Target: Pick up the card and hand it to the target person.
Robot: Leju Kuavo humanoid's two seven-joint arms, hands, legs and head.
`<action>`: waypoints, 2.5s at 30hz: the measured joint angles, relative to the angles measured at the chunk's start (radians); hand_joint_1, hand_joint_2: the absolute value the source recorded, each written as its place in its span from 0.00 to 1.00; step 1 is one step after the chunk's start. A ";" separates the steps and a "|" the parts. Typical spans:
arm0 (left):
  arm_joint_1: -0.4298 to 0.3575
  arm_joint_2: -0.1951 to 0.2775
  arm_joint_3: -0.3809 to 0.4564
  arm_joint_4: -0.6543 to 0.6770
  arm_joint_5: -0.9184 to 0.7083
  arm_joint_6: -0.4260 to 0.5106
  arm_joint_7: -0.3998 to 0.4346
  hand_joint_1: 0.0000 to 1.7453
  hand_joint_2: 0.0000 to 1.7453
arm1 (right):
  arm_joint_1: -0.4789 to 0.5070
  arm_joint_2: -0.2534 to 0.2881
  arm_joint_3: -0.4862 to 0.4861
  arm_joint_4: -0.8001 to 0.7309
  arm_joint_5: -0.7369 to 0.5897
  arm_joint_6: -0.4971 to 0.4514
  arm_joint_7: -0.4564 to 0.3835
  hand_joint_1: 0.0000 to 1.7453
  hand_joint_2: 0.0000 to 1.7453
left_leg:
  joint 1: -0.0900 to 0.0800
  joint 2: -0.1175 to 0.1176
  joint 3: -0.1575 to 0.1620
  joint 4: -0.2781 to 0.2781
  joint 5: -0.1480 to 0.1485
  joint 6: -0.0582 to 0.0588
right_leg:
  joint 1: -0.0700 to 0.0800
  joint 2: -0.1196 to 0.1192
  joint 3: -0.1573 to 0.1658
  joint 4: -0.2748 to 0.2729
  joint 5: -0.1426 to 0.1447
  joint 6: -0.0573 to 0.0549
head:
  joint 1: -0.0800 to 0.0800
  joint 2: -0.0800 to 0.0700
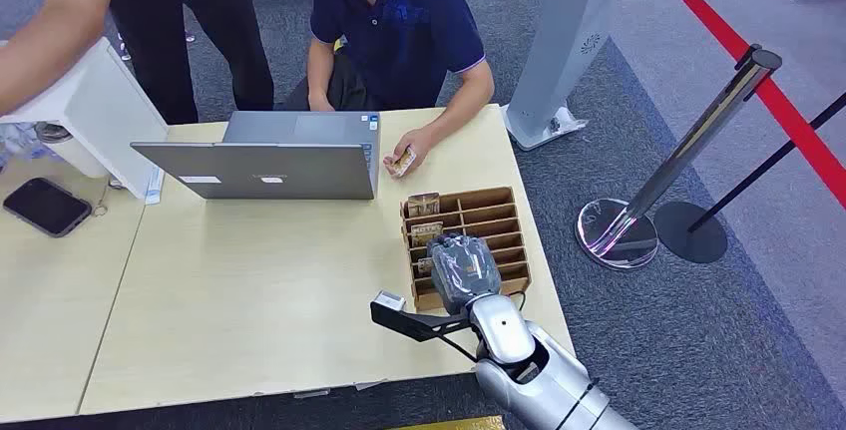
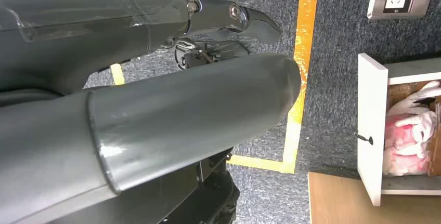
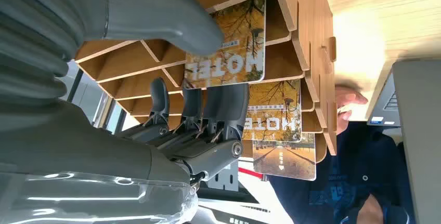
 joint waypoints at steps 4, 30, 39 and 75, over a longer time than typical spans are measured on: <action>0.000 0.000 0.000 0.000 0.000 0.000 0.000 0.00 0.00 | 0.002 0.000 0.000 -0.002 0.004 -0.013 0.004 0.98 1.00 | 0.000 0.000 0.000 0.000 0.000 0.000 | 0.000 0.000 0.000 0.000 0.000 0.000 | 0.000 0.000; 0.000 0.001 -0.004 0.000 -0.027 -0.019 0.008 0.00 0.00 | -0.042 -0.029 -0.050 -0.362 0.088 -0.043 -0.032 1.00 1.00 | 0.000 0.000 0.000 0.000 0.000 0.000 | 0.000 0.000 0.000 0.000 0.000 0.000 | 0.000 0.000; 0.000 0.005 -0.034 0.000 -0.029 -0.040 0.006 0.00 0.00 | -0.188 -0.054 -0.048 -0.296 0.049 -0.013 -0.046 1.00 1.00 | 0.000 0.000 0.000 0.000 0.000 0.000 | 0.000 0.000 0.000 0.000 0.000 0.000 | 0.000 0.000; -0.001 0.014 -0.102 0.000 -0.037 -0.042 0.005 0.00 0.00 | -0.378 -0.058 0.001 0.141 0.103 -0.059 -0.049 0.00 1.00 | 0.000 0.000 0.000 0.000 0.000 0.000 | 0.000 0.000 0.000 0.000 0.000 0.000 | 0.000 0.000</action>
